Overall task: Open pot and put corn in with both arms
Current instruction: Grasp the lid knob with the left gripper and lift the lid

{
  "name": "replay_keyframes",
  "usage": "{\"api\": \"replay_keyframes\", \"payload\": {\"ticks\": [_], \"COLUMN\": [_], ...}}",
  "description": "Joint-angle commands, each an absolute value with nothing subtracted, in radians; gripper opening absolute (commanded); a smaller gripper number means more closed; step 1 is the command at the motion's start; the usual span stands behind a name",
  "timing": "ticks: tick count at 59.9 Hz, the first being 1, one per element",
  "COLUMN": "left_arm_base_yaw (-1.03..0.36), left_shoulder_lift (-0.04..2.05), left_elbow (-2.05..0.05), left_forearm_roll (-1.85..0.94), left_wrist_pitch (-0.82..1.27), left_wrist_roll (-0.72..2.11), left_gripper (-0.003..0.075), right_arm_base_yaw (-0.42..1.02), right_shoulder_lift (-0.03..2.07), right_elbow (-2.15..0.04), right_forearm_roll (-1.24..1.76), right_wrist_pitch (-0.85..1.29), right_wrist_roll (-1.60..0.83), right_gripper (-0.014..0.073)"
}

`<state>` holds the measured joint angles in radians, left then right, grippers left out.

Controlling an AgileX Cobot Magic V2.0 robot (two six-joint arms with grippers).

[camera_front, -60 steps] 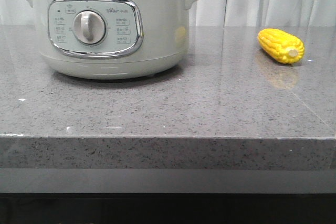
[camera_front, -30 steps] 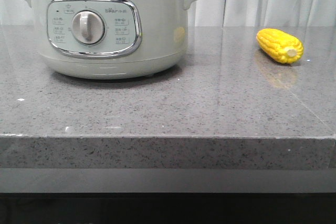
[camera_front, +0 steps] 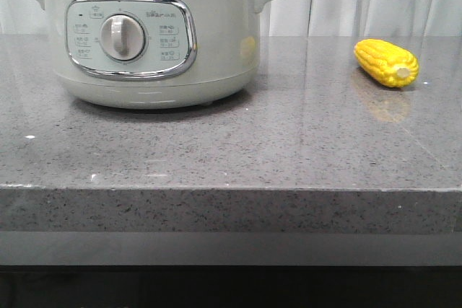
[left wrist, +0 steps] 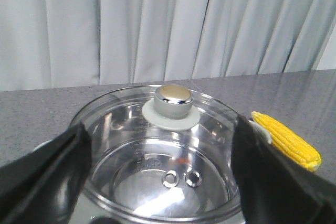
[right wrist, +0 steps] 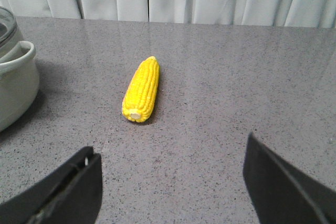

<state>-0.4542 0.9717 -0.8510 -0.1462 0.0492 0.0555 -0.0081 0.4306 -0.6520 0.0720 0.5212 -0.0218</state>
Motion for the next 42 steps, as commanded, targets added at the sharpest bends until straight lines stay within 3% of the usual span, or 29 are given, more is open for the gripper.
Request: {"api": "replay_keyframes", "payload": {"ticks": [1,28,42], "left_arm_base_yaw": [-0.474,-0.474,-0.474], "left_shoulder_lift": [1.049,1.439,1.538], "left_elbow": [-0.947,-1.300,-1.357], "left_forearm_roll": [-0.152,-0.152,-0.163], "left_wrist_pitch": [-0.040,-0.032,-0.029], "left_wrist_roll": [0.054,0.054,0.054], "left_gripper": [0.0544,0.0544,0.0544], "right_arm_base_yaw": [-0.014,-0.014,-0.014], "right_shoulder_lift": [0.444,0.444,0.444], "right_elbow": [-0.684,-0.684,-0.684], "right_forearm_roll": [0.074,0.074,0.074], "right_wrist_pitch": [0.446,0.446,0.446], "right_wrist_roll": [-0.024,-0.024,-0.024], "right_gripper": [0.0573,0.0573,0.0573]}}
